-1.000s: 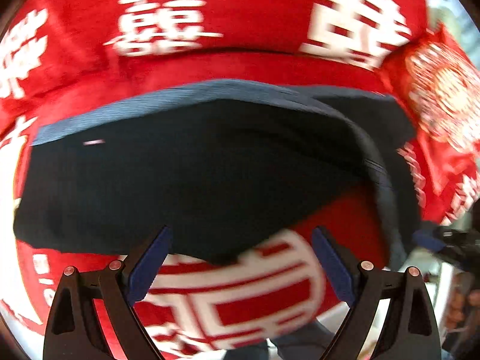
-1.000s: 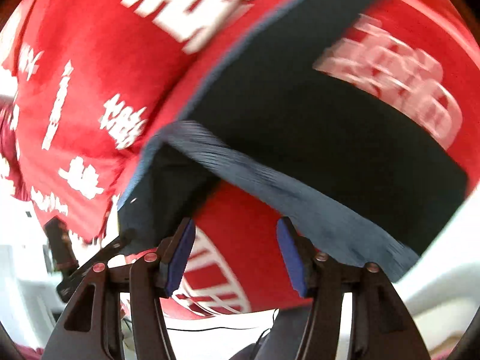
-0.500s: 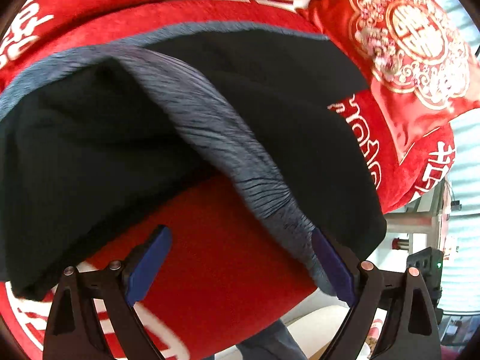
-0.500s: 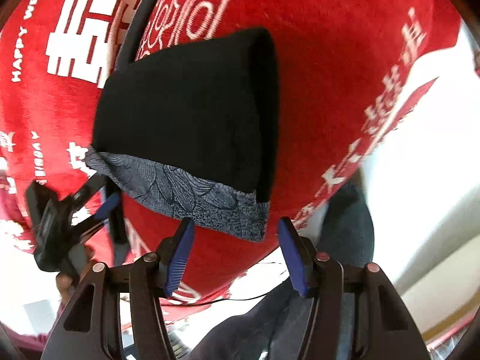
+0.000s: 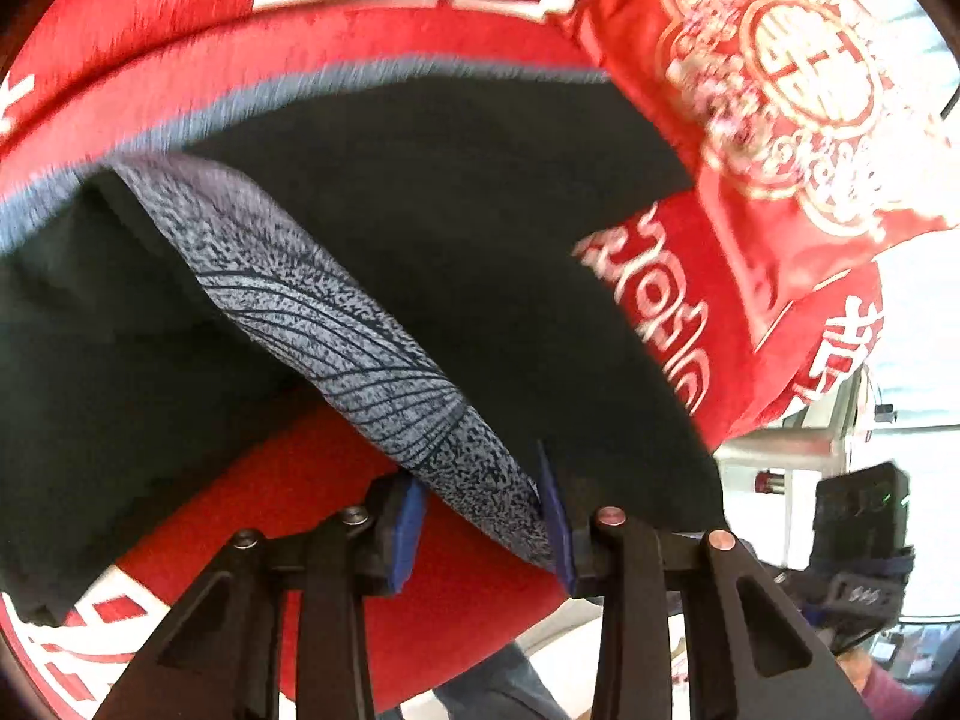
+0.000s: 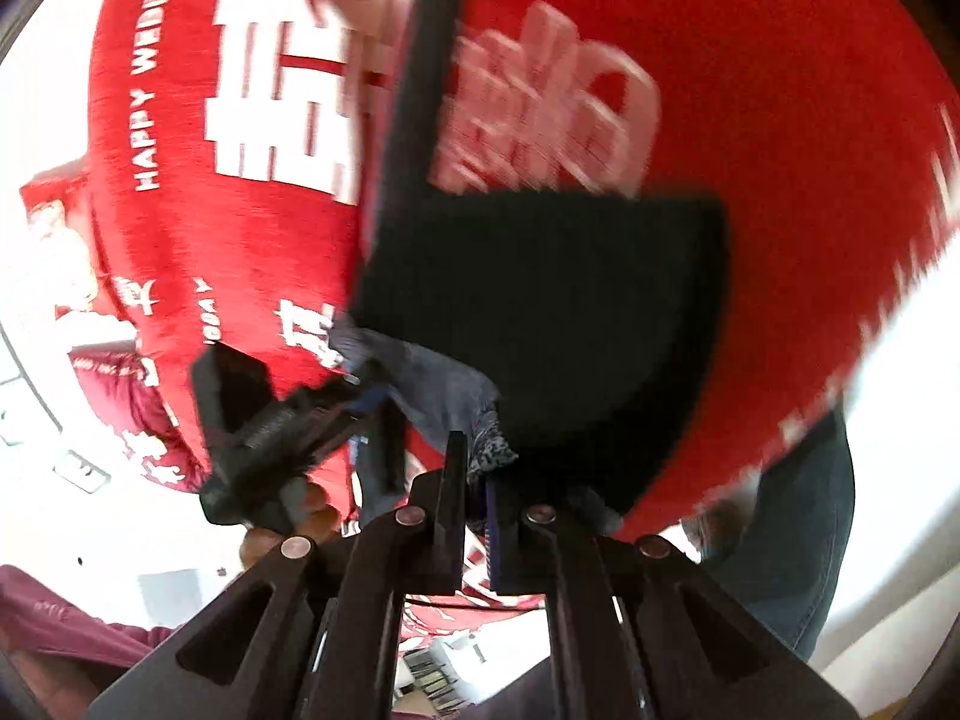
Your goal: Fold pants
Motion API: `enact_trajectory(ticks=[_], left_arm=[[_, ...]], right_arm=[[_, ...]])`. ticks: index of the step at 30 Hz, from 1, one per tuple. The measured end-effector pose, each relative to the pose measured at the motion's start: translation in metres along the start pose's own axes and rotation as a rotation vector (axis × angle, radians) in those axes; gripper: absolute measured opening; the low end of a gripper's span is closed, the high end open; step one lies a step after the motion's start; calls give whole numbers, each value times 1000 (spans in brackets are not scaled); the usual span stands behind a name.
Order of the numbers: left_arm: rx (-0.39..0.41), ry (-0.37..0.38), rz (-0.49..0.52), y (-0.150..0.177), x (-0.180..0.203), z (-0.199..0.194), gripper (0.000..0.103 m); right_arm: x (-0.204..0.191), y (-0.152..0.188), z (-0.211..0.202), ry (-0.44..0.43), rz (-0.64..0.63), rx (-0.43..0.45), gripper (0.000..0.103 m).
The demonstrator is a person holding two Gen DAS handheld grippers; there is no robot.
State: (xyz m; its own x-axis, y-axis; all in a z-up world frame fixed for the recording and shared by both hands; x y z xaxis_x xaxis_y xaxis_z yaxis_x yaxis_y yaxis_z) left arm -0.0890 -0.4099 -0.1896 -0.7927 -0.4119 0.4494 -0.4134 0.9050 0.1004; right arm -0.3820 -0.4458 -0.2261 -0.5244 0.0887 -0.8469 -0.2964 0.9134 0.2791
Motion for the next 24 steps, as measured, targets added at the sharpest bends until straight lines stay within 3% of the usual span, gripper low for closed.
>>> enact_trajectory(ticks=[7,11,12,13,16,18,19,20,22,23,24], left_arm=[[95,6,-9,-54,11,-36,37],[147,-72,-14,-92,9,-56,38],[149,-91,-12,-101,10,-59,42],[154,-108,-9,-108,10,-63,53],[196,-160,-5,-113,0,-83,54],[220,-196,-42,-110,-15,-92,65],[232,-221,-71,-108,-23,-92,84],[256,-254,-114,-104,-35,-92,87],[231,-286,-165,-97,-54,-84,87],[207,-306,-201,-93,-64,-77,87],[191,-324,-235,-88,-74,-69,87]], right_arm=[[-69,-84,-32,1,-133,18,5],[-103,-147,-34,79,-201,5,5],[-111,-161,-33,105,-213,5,5],[-120,-181,-31,141,-232,8,5],[-137,-225,-26,217,-261,17,6],[-151,-250,-17,317,-303,22,7],[-159,-260,-10,384,-331,22,10],[-168,-269,-1,465,-364,22,26],[-184,-276,16,597,-433,20,47],[-190,-274,21,619,-464,24,71],[-196,-266,25,643,-508,40,79]])
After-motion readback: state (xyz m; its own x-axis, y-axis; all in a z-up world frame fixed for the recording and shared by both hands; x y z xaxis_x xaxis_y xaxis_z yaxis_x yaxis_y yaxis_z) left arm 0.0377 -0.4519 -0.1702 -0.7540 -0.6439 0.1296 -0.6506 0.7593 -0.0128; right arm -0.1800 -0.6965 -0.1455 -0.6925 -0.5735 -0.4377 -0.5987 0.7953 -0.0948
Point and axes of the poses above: each gripper's, at about its wrist camera, not at the fingertips, and z roughly the way its jaws point, x to its right, y to its underside, the point moved 1 cm from there along z, roughly the way its jaws point, and after that the axes turned 13 degrees about -x, right-handed, at the moved point
